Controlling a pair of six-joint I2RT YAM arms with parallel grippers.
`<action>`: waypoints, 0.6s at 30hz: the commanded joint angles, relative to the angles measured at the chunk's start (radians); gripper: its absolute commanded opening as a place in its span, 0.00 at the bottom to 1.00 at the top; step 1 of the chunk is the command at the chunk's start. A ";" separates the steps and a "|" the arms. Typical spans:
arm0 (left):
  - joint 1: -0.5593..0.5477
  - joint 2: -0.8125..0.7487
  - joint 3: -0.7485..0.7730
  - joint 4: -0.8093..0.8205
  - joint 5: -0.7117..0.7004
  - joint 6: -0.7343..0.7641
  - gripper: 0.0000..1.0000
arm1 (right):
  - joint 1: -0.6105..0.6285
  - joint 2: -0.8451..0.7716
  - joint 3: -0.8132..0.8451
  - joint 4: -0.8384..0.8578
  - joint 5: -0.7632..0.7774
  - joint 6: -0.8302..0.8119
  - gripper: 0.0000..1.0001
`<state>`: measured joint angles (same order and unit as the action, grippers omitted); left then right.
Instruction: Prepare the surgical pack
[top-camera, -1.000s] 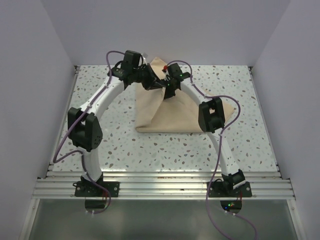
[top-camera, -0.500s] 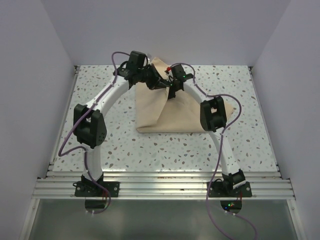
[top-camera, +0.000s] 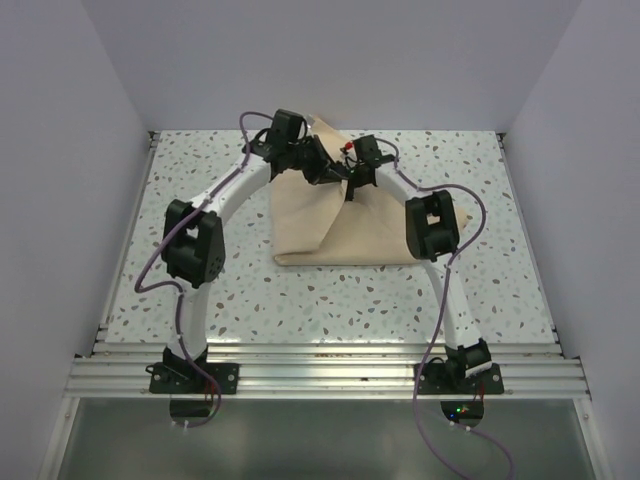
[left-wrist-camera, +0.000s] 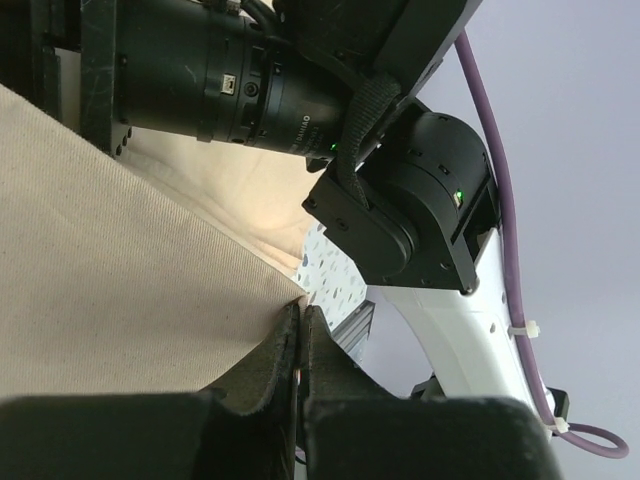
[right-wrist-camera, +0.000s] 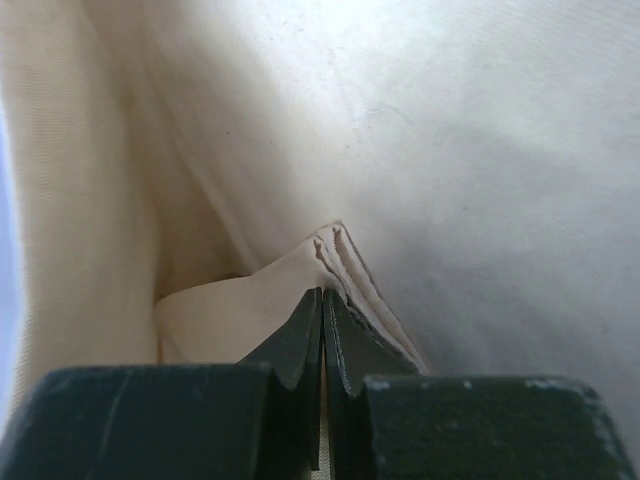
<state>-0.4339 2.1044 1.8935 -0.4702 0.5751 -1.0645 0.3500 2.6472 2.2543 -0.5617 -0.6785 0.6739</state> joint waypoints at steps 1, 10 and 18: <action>-0.019 0.032 0.082 0.082 0.054 -0.017 0.00 | -0.032 0.003 -0.059 0.065 -0.043 0.099 0.00; -0.042 0.100 0.095 0.094 0.058 -0.022 0.00 | -0.117 0.016 0.030 0.095 -0.017 0.176 0.00; -0.055 0.177 0.141 0.107 0.080 -0.041 0.00 | -0.204 -0.062 -0.042 0.083 0.071 0.168 0.00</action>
<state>-0.4713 2.2620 1.9858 -0.4469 0.6060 -1.0721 0.1745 2.6556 2.2383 -0.4793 -0.6655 0.8375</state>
